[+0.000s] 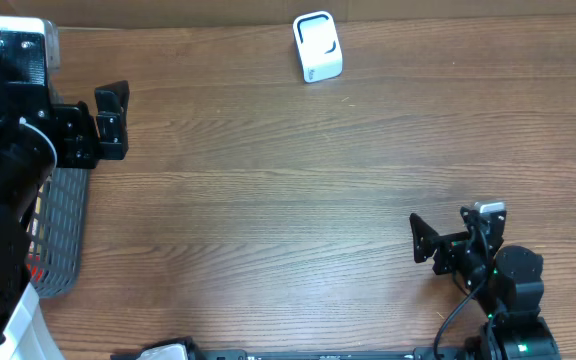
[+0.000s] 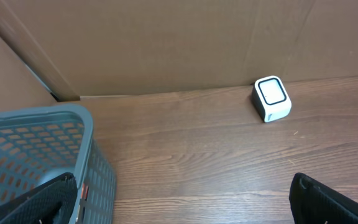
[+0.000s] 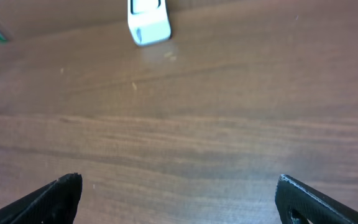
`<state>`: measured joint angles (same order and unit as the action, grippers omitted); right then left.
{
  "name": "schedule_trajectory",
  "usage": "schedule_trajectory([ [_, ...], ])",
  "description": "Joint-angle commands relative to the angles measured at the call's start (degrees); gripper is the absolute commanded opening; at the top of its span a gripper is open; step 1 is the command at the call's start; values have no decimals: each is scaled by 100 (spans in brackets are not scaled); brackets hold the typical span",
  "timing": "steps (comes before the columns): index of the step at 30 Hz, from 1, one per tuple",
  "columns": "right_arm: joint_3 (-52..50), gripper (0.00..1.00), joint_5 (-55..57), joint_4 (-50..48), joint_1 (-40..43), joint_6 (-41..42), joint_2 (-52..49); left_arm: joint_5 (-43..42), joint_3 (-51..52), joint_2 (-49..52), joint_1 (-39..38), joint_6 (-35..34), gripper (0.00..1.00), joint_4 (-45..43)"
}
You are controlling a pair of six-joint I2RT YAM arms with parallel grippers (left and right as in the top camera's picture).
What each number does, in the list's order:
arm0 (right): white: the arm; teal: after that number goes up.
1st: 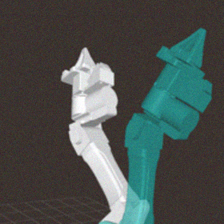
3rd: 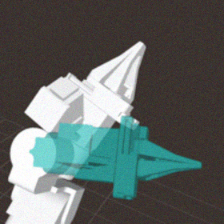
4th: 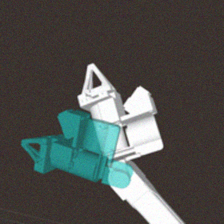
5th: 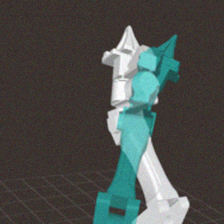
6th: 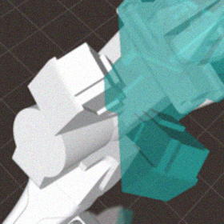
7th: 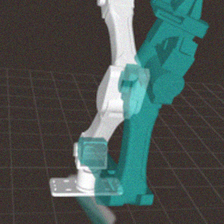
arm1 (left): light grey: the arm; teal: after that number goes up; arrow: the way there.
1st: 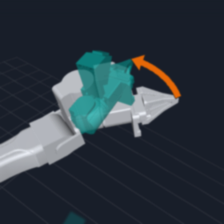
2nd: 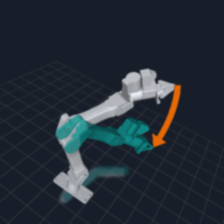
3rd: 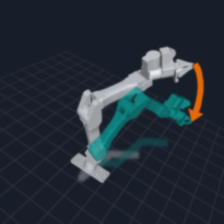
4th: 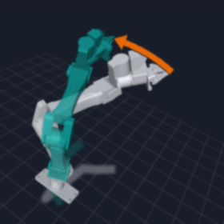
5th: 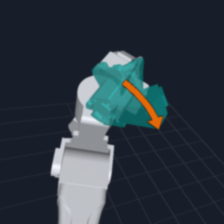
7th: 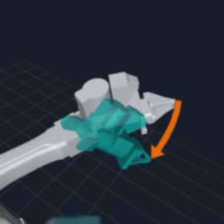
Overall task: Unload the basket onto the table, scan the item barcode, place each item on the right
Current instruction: 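Raise the left gripper and move it over the grey basket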
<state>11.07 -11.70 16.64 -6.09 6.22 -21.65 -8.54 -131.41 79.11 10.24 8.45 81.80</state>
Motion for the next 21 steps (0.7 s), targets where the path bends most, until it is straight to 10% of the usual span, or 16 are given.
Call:
schedule_trajectory([
  [1, -225, 100, -151, -66, -28, 175, 48, 20, -118, -48, 37, -142, 100, -35],
  [21, -323, 100, -129, 658, -28, 1034, 48, 61, -118, -50, 37, -142, 100, -245],
])
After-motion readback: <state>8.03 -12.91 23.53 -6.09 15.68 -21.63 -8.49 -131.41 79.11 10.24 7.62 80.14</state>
